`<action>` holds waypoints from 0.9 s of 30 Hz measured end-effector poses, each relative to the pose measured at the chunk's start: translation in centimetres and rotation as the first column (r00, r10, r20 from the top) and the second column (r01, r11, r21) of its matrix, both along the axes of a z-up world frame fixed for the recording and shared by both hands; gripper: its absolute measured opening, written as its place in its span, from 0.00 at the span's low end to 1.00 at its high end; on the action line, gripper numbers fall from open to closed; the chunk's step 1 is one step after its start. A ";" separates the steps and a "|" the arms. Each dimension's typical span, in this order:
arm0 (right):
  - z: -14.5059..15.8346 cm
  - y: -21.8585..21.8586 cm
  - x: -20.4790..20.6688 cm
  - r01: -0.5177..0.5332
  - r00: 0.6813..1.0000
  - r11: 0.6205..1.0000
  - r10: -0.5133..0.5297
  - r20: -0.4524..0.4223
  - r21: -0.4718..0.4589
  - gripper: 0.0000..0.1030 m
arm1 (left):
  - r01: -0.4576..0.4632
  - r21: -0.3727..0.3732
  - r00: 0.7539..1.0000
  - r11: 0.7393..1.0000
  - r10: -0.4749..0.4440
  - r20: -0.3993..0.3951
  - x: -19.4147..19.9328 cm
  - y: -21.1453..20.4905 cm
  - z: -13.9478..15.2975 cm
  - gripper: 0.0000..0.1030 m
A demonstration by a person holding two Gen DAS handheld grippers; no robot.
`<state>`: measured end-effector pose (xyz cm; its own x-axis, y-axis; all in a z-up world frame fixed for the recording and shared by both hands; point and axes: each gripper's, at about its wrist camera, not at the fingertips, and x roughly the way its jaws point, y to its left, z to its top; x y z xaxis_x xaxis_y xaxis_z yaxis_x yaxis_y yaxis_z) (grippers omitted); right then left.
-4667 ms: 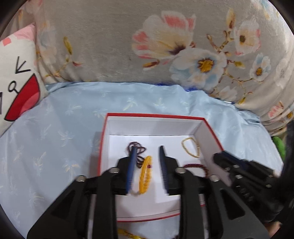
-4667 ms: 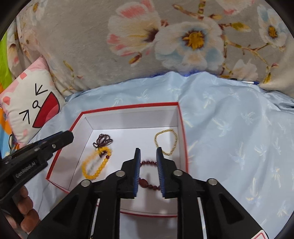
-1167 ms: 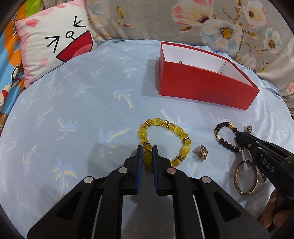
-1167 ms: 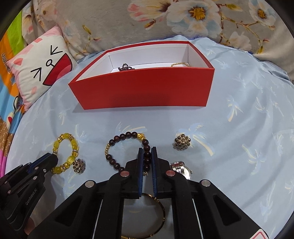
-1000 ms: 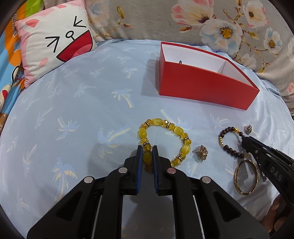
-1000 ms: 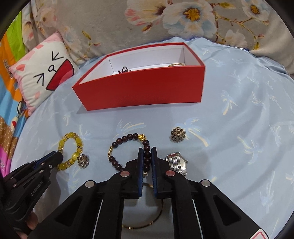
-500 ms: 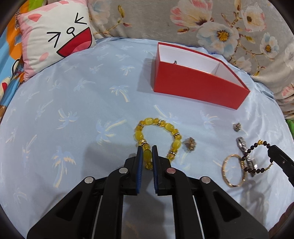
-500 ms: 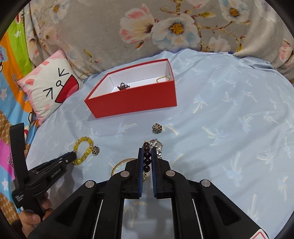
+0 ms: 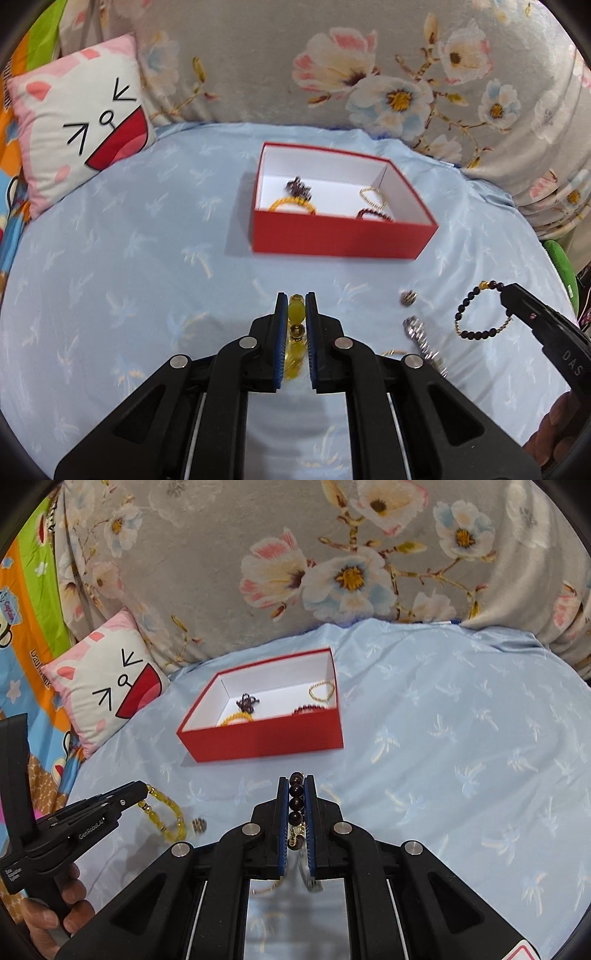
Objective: Organize jewelry
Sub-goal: 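Carry both bracelets over the red box and open both tools to drop them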
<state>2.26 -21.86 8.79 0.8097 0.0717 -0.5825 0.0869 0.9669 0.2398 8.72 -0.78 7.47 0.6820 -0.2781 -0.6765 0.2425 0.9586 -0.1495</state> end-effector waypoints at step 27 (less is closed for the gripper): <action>-1.2 1.0 21.5 -0.092 0.993 0.996 0.092 -0.075 0.015 0.08 | 0.055 -0.066 0.998 0.996 -0.058 -0.034 18.5 -4.7 0.9 0.09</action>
